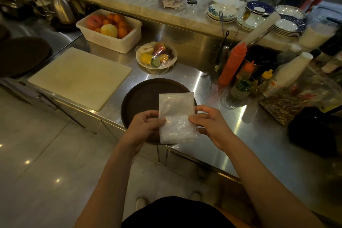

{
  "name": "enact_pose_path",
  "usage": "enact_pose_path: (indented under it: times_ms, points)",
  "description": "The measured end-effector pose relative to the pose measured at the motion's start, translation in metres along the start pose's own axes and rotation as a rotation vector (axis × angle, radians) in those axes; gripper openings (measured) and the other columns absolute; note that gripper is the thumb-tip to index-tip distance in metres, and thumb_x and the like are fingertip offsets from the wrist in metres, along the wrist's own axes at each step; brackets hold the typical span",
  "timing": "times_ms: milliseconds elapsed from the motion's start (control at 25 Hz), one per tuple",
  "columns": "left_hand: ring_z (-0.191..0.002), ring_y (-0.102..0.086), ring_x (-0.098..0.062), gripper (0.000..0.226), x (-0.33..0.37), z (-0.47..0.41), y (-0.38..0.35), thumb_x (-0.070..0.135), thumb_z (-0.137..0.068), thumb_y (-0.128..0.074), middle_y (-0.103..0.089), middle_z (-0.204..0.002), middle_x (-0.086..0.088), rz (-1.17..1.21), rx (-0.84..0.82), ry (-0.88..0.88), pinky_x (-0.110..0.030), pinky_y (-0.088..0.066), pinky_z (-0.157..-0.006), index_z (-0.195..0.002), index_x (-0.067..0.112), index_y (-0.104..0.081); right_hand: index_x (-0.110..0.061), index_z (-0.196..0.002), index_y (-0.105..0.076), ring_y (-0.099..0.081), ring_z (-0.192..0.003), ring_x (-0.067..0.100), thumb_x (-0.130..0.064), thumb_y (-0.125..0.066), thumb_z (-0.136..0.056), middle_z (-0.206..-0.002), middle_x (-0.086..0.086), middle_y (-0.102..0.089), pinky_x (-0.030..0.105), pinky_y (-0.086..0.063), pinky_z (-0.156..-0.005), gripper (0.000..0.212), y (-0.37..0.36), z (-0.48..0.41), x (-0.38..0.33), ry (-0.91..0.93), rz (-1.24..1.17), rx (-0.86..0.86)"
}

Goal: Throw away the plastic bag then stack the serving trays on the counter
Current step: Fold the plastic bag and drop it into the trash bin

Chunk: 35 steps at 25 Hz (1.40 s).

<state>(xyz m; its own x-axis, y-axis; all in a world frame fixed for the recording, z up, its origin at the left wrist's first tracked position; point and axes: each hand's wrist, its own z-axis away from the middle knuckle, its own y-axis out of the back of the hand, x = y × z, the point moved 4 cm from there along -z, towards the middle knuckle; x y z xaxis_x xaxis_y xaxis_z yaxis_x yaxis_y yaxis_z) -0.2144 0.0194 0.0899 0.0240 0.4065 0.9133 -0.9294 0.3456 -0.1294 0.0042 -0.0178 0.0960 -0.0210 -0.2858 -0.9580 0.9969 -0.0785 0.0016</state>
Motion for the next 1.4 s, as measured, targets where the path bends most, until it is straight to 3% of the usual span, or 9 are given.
enact_pose_path:
  times_ms: [240,320,440,560,760,1000,1080,1240,1400]
  points:
    - [-0.095,-0.073,-0.022,0.039,-0.014,0.023,-0.008,0.024,-0.079,-0.072,-0.075,-0.103,-0.007,0.129,0.087,-0.012,-0.028,-0.058,-0.071,-0.114,0.009,-0.064,-0.015,-0.112,-0.062,-0.070,-0.097,0.020,-0.011,-0.065,-0.089,-0.107,0.003,-0.071,0.037,-0.061,-0.077,0.024,-0.006,-0.007,0.002,-0.003,-0.031,-0.011]
    - [-0.094,-0.073,-0.019,0.030,-0.023,0.034,-0.009,0.017,-0.083,-0.070,-0.076,-0.100,-0.005,0.142,0.154,-0.009,-0.026,-0.058,-0.072,-0.111,0.009,-0.065,-0.018,-0.110,-0.062,-0.070,-0.097,0.018,-0.011,-0.065,-0.089,-0.107,0.000,-0.070,0.036,-0.060,-0.078,0.023,-0.011,-0.009,0.004,-0.007,-0.047,-0.032]
    - [-0.092,-0.073,-0.020,0.025,-0.036,0.055,-0.004,0.009,-0.085,-0.068,-0.076,-0.098,-0.007,0.153,0.306,-0.019,-0.029,-0.059,-0.075,-0.109,0.008,-0.067,-0.026,-0.104,-0.061,-0.071,-0.094,0.015,-0.013,-0.064,-0.089,-0.105,-0.003,-0.070,0.033,-0.061,-0.075,0.020,-0.027,-0.010,0.011,-0.031,-0.018,-0.141]
    - [-0.091,-0.073,-0.023,0.026,-0.049,0.084,0.008,0.007,-0.083,-0.070,-0.075,-0.099,-0.012,0.157,0.442,-0.046,-0.031,-0.059,-0.074,-0.109,0.007,-0.067,-0.021,-0.108,-0.060,-0.072,-0.093,0.017,-0.013,-0.066,-0.088,-0.101,-0.003,-0.072,0.034,-0.061,-0.071,0.023,-0.051,-0.006,0.017,-0.073,-0.019,-0.287]
    - [-0.079,-0.074,-0.021,0.023,-0.062,0.139,0.039,0.002,-0.082,-0.071,-0.078,-0.088,-0.012,0.167,0.527,-0.104,-0.026,-0.058,-0.067,-0.103,0.011,-0.072,-0.024,-0.112,-0.059,-0.072,-0.091,0.012,-0.024,-0.067,-0.088,-0.094,-0.015,-0.073,0.026,-0.059,-0.066,0.025,-0.106,0.008,0.008,-0.055,-0.009,-0.426]
    - [-0.085,-0.072,-0.030,0.030,-0.091,0.232,0.114,0.009,-0.079,-0.074,-0.074,-0.096,-0.026,0.172,0.652,-0.171,-0.041,-0.060,-0.080,-0.109,0.005,-0.071,-0.008,-0.100,-0.066,-0.071,-0.087,0.020,-0.014,-0.065,-0.089,-0.097,0.006,-0.070,0.030,-0.059,-0.064,0.012,-0.222,0.038,0.005,-0.003,0.068,-0.497]
    - [-0.083,-0.072,-0.027,0.023,-0.111,0.274,0.144,0.006,-0.081,-0.073,-0.075,-0.092,-0.021,0.256,0.811,-0.193,-0.037,-0.060,-0.077,-0.104,0.007,-0.072,-0.009,-0.091,-0.063,-0.071,-0.079,0.018,-0.008,-0.063,-0.089,-0.089,0.005,-0.070,0.029,-0.057,-0.059,0.002,-0.275,0.061,0.014,-0.031,0.060,-0.551]
    - [-0.081,-0.075,-0.020,0.014,-0.165,0.360,0.188,0.006,-0.084,-0.069,-0.078,-0.086,-0.008,0.525,1.105,-0.231,-0.023,-0.057,-0.068,-0.097,0.009,-0.072,-0.011,-0.082,-0.057,-0.067,-0.073,0.018,-0.003,-0.060,-0.090,-0.081,0.004,-0.067,0.027,-0.056,-0.055,0.012,-0.379,0.117,0.039,-0.048,0.083,-0.680]
    - [-0.085,-0.075,-0.017,0.020,-0.211,0.436,0.207,-0.004,-0.085,-0.063,-0.078,-0.088,-0.005,0.732,1.271,-0.236,-0.025,-0.060,-0.071,-0.097,0.009,-0.071,-0.013,-0.085,-0.061,-0.069,-0.077,0.017,-0.004,-0.060,-0.090,-0.083,0.000,-0.070,0.027,-0.056,-0.058,0.010,-0.460,0.173,0.070,-0.057,0.143,-0.818]
